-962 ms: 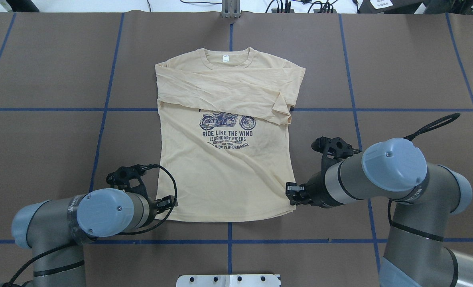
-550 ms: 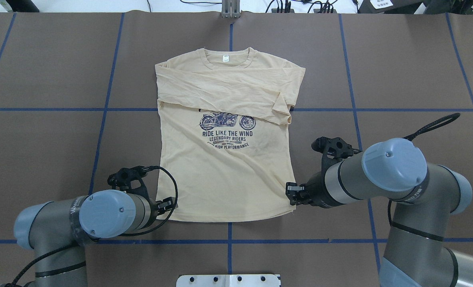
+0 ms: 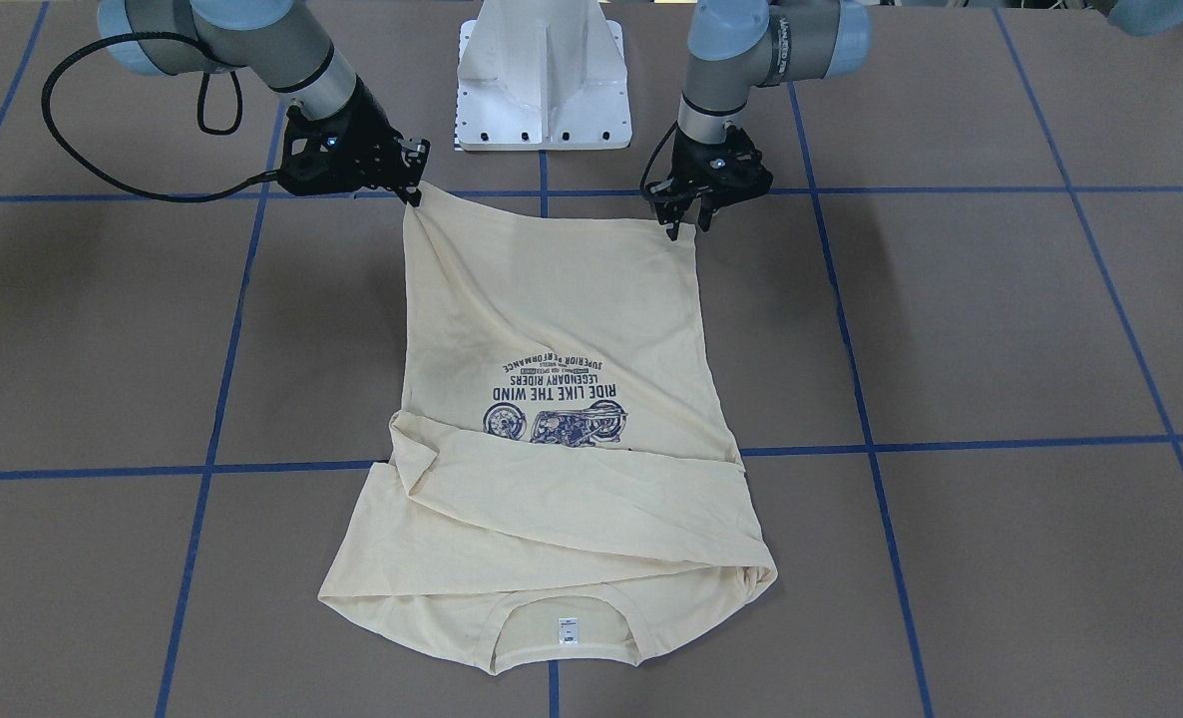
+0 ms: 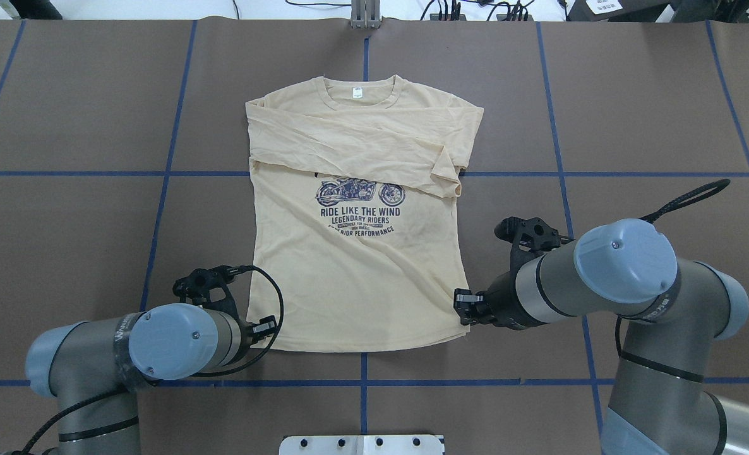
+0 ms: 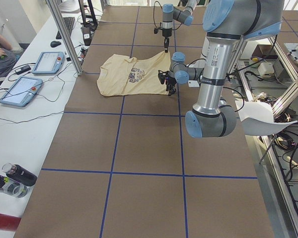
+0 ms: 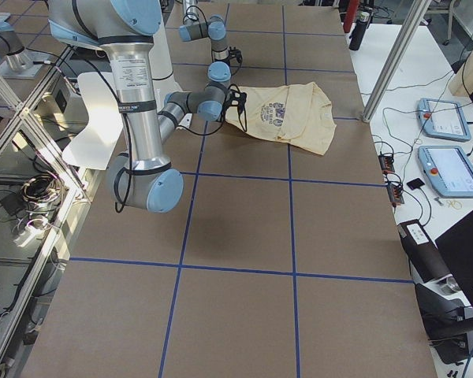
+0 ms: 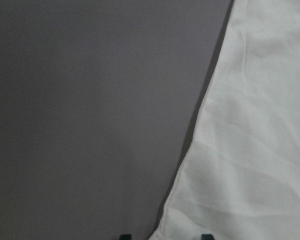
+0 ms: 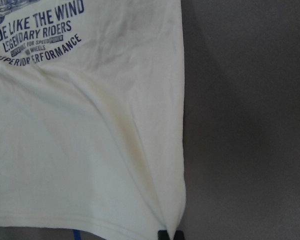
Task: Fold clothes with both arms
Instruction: 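Hold the hem corners with both grippers, adjusting grip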
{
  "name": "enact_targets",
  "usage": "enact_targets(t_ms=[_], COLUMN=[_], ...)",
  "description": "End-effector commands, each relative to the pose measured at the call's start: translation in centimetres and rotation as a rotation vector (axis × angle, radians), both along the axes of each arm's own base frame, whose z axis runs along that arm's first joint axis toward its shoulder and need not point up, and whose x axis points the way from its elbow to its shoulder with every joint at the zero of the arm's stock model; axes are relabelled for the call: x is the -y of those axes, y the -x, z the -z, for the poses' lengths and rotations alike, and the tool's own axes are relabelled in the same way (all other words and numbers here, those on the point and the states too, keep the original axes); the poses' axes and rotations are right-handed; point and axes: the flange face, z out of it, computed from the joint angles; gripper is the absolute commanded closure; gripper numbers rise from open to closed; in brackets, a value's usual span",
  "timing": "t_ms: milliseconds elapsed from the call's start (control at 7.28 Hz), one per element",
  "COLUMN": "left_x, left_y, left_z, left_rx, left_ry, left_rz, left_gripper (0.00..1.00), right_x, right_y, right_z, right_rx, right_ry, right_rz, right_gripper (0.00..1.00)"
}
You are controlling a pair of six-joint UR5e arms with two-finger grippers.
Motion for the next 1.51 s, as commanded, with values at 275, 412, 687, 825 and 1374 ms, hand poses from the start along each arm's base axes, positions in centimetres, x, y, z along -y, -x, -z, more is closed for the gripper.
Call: enact_targets(t_ms=[275, 412, 687, 825, 1374], left_x=[0.0, 0.0, 0.0, 0.0, 0.2], left_y=[-0.3, -0.3, -0.4, -0.4, 0.2], left_z=[0.2, 0.4, 0.6, 0.6, 1.7], left_rx=[-0.002, -0.005, -0.008, -0.008, -0.031], left_ry=[0.000, -0.001, -0.001, -0.001, -0.003], left_rz=[-0.002, -0.002, -0.003, -0.003, 0.000], left_gripper=[0.59, 0.59, 0.82, 1.00, 1.00], right_x=[0.0, 0.0, 0.1, 0.1, 0.1], right_y=[-0.1, -0.1, -0.2, -0.2, -0.2], right_z=[-0.2, 0.0, 0.0, -0.1, -0.1], right_rx=[-0.002, 0.001, 0.001, 0.000, 0.000], right_ry=[0.001, 0.000, 0.001, 0.002, 0.002], right_rz=[0.000, 0.000, -0.002, -0.002, -0.002], right_gripper=[1.00, 1.00, 1.00, 1.00, 1.00])
